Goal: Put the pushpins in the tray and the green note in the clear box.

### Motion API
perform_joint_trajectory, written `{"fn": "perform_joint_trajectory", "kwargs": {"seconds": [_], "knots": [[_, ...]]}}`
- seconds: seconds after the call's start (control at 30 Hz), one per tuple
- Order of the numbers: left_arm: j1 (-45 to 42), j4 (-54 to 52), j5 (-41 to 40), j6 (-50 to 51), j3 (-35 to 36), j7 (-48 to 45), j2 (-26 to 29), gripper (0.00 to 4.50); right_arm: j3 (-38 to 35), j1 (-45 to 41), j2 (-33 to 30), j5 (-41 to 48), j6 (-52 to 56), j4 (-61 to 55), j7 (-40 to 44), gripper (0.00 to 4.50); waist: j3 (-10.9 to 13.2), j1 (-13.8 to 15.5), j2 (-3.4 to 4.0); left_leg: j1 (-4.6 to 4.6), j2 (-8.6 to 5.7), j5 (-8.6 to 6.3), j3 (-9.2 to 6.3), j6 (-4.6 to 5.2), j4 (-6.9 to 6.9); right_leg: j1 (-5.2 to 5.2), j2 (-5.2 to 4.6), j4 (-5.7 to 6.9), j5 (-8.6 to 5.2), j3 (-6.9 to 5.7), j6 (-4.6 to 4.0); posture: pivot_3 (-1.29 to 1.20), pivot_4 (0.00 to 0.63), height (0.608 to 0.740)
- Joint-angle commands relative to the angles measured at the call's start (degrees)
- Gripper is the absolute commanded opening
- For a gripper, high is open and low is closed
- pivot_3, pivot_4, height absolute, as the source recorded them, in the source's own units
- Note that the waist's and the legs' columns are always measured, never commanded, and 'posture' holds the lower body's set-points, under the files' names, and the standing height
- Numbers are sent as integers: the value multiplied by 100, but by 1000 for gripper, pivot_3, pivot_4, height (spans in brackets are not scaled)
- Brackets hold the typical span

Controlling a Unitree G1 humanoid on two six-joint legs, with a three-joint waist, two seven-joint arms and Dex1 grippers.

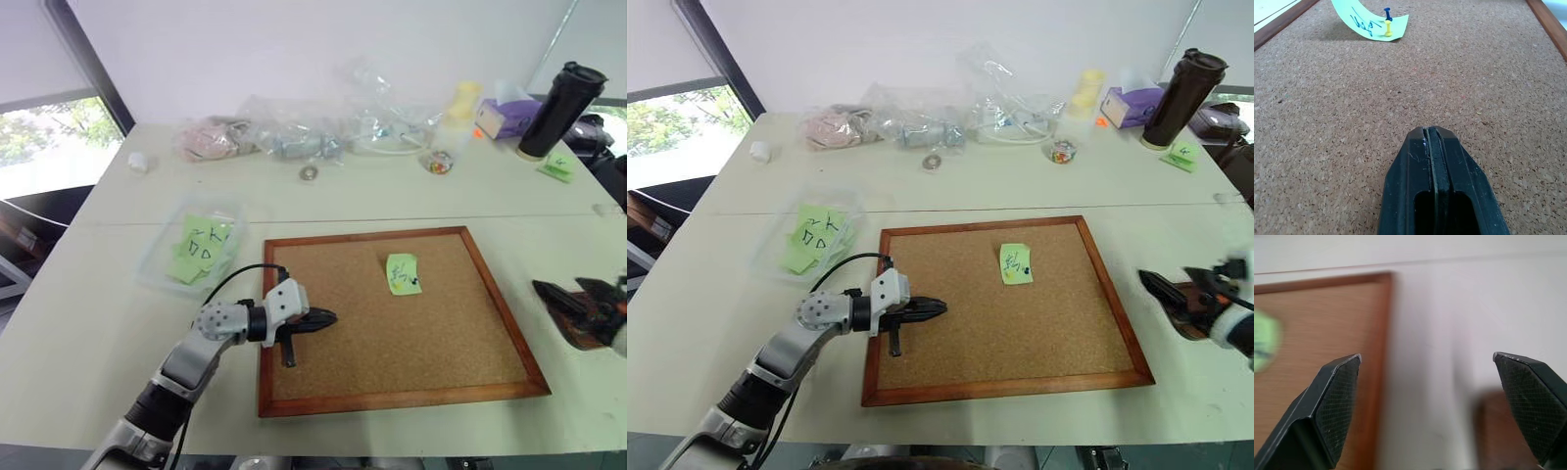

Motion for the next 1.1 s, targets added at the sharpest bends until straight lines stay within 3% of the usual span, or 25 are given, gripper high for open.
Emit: {"fn": "perform_joint_trajectory", "kwargs": {"seconds": [0.03,0.23,0.6,0.77,1.1], "knots": [[106,110,109,103,-147,-94,55,0,389,-285,-29,353,174,-589,-93,4460,1,15,-2,0,0,0,0,0,0,0,0,0,0,0,0,0,150,730],[120,-9,78,185,-91,-59,91,0,1552,-465,-53,62,-14,-966,-166,4460,7,17,-20,-8,0,0,-6,0,-3,-5,0,-4,0,-2,0,0,150,730],[201,-224,65,347,-33,32,164,0,3094,-940,109,-845,-803,-600,-170,4460,10,4,-27,-8,1,0,-5,-1,-4,-12,2,-1,0,-2,0,0,150,730],[199,-229,86,348,-17,44,174,0,3475,-1224,270,-1236,-1122,-126,-230,4460,13,3,-31,-9,1,0,-4,-1,-5,-14,3,0,0,-2,0,0,150,730],[212,-184,107,292,20,45,199,0,3557,-1237,303,-1491,-1468,242,-98,4460,13,-1,-31,-9,1,0,-4,-1,-6,-17,3,1,0,-2,0,0,150,730]]}}
